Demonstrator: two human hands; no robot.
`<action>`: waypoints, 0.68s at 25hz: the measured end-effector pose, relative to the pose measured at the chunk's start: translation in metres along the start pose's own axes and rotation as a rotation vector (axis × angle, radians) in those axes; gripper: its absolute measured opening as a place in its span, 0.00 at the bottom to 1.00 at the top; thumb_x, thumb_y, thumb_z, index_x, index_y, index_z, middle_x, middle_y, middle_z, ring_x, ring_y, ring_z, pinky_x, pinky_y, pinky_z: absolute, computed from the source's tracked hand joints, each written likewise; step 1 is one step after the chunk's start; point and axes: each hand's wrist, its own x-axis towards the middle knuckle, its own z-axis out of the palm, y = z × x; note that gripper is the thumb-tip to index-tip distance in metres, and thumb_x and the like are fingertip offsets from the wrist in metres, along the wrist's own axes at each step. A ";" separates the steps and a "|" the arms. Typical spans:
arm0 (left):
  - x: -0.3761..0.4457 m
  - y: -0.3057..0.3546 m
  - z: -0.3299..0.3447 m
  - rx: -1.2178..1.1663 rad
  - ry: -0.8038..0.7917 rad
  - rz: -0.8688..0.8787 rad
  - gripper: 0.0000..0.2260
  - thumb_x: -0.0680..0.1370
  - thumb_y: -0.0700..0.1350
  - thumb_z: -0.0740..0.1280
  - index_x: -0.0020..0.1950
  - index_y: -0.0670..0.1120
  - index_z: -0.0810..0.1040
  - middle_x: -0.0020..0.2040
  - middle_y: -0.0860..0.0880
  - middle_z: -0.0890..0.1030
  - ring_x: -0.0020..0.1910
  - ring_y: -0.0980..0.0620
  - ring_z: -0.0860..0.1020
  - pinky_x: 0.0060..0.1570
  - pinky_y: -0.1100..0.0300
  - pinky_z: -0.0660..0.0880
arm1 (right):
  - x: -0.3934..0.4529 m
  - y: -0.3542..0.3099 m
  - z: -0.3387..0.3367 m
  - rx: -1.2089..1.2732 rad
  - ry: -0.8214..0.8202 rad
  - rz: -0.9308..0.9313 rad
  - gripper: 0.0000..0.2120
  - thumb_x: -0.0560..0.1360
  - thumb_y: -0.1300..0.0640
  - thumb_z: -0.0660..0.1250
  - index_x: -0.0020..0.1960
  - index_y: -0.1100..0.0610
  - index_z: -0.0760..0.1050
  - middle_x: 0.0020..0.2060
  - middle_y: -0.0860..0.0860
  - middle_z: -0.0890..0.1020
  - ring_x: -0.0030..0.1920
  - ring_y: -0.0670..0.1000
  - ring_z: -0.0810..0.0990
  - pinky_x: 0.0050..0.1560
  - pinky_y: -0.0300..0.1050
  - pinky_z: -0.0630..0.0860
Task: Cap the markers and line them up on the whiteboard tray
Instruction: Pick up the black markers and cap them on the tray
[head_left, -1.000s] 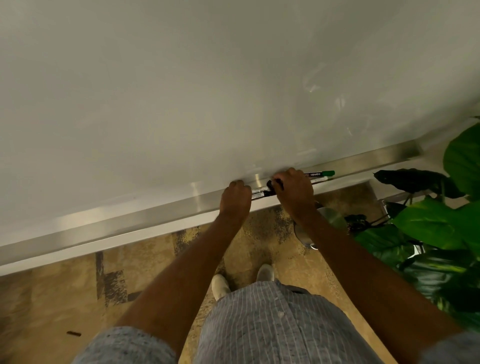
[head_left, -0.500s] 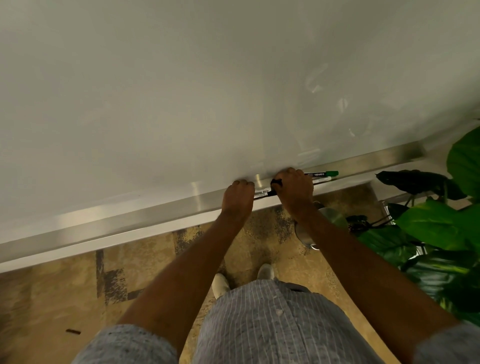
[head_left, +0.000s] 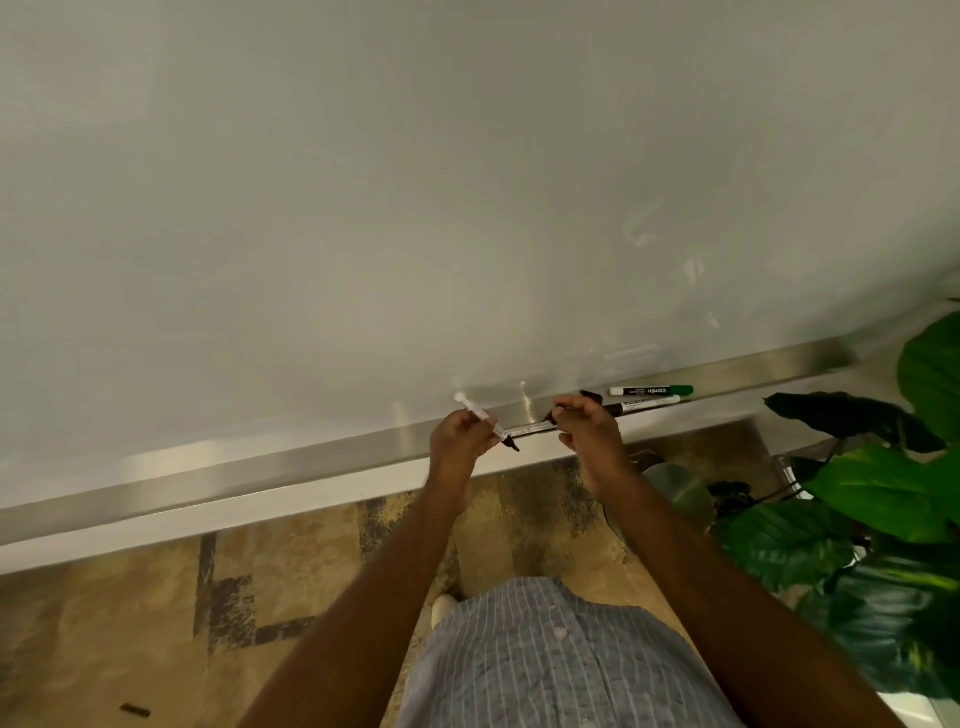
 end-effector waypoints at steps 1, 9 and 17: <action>-0.004 0.001 -0.005 -0.143 -0.028 -0.040 0.02 0.78 0.34 0.69 0.50 0.38 0.81 0.46 0.40 0.83 0.48 0.44 0.83 0.57 0.51 0.81 | -0.005 0.003 0.004 0.040 -0.011 0.024 0.10 0.78 0.66 0.68 0.58 0.59 0.79 0.51 0.54 0.82 0.51 0.51 0.80 0.53 0.46 0.77; -0.023 0.003 -0.036 -0.511 0.041 -0.149 0.02 0.80 0.36 0.68 0.52 0.41 0.77 0.48 0.42 0.82 0.49 0.46 0.83 0.49 0.58 0.83 | -0.041 0.018 0.022 0.069 -0.105 0.069 0.11 0.77 0.68 0.68 0.56 0.57 0.81 0.53 0.57 0.85 0.55 0.55 0.83 0.60 0.46 0.80; -0.046 -0.002 -0.048 -0.510 -0.007 -0.162 0.01 0.80 0.35 0.68 0.49 0.40 0.78 0.47 0.41 0.83 0.50 0.45 0.83 0.48 0.57 0.84 | -0.071 0.031 0.038 -0.020 -0.169 0.016 0.10 0.77 0.67 0.69 0.55 0.57 0.83 0.51 0.57 0.86 0.53 0.54 0.85 0.53 0.41 0.82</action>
